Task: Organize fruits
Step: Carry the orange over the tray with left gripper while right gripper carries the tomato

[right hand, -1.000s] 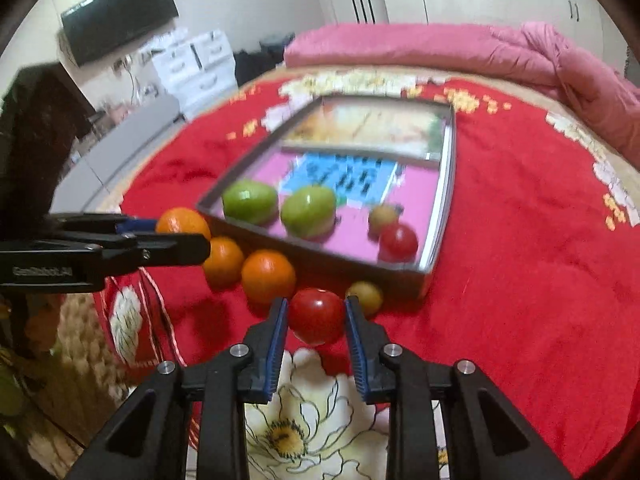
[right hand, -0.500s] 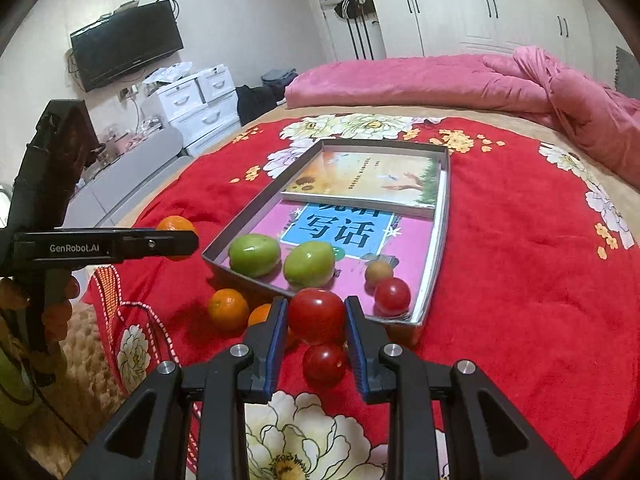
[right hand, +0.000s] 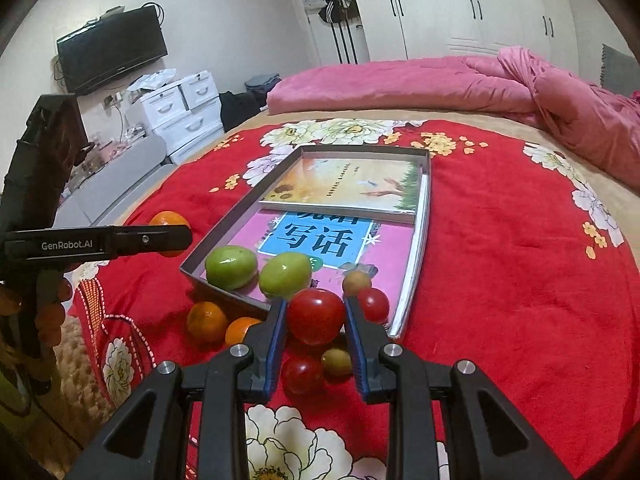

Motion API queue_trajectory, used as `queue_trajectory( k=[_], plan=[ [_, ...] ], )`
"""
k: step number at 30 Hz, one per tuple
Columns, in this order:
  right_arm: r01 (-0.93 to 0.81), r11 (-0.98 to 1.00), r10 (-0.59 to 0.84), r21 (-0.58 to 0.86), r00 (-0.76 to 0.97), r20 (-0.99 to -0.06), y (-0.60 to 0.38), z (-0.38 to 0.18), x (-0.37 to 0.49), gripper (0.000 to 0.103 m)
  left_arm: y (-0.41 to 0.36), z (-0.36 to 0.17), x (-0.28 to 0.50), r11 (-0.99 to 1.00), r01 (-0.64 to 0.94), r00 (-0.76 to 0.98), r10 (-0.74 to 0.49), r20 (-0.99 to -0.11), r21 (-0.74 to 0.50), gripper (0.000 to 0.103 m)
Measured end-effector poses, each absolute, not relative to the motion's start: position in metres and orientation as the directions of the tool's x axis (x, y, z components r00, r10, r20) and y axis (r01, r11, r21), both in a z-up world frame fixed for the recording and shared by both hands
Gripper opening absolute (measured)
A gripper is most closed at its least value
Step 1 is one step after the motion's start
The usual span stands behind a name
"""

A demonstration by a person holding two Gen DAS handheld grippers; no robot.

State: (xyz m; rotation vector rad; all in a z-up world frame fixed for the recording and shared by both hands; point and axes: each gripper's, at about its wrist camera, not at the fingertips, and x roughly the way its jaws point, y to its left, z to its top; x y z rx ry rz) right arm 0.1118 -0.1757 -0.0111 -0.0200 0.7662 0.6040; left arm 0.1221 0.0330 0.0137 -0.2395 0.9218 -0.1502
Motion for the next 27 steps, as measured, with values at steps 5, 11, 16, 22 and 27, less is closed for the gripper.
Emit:
queue_trajectory(
  k=[5, 11, 16, 22, 27],
  plan=[
    [-0.512, 0.838, 0.496, 0.188, 0.573, -0.652, -0.175, -0.012, 0.114, 0.029, 0.028, 0.012, 0.135, 0.968, 0.026, 0.601, -0.215, -0.770, -0.250, 0.039],
    [-0.507, 0.843, 0.487, 0.178, 0.581, -0.652, -0.173, -0.013, 0.116, 0.029, 0.029, 0.007, 0.152, 0.975, 0.019, 0.597, -0.189, -0.780, -0.222, 0.039],
    [-0.509, 0.844, 0.483, 0.165, 0.591, -0.646, -0.171, -0.013, 0.118, 0.029, 0.037, 0.003, 0.166, 0.975, -0.014, 0.592, -0.169, -0.788, -0.220, 0.039],
    [-0.512, 0.846, 0.474, 0.147, 0.600, -0.645, -0.167, -0.014, 0.121, 0.029, 0.044, -0.002, 0.176, 0.978, -0.044, 0.583, -0.140, -0.800, -0.203, 0.039],
    [-0.528, 0.838, 0.480, 0.138, 0.593, -0.646, -0.161, -0.015, 0.123, 0.029, 0.045, -0.008, 0.180, 0.981, -0.048, 0.571, -0.126, -0.811, -0.187, 0.039]
  ],
)
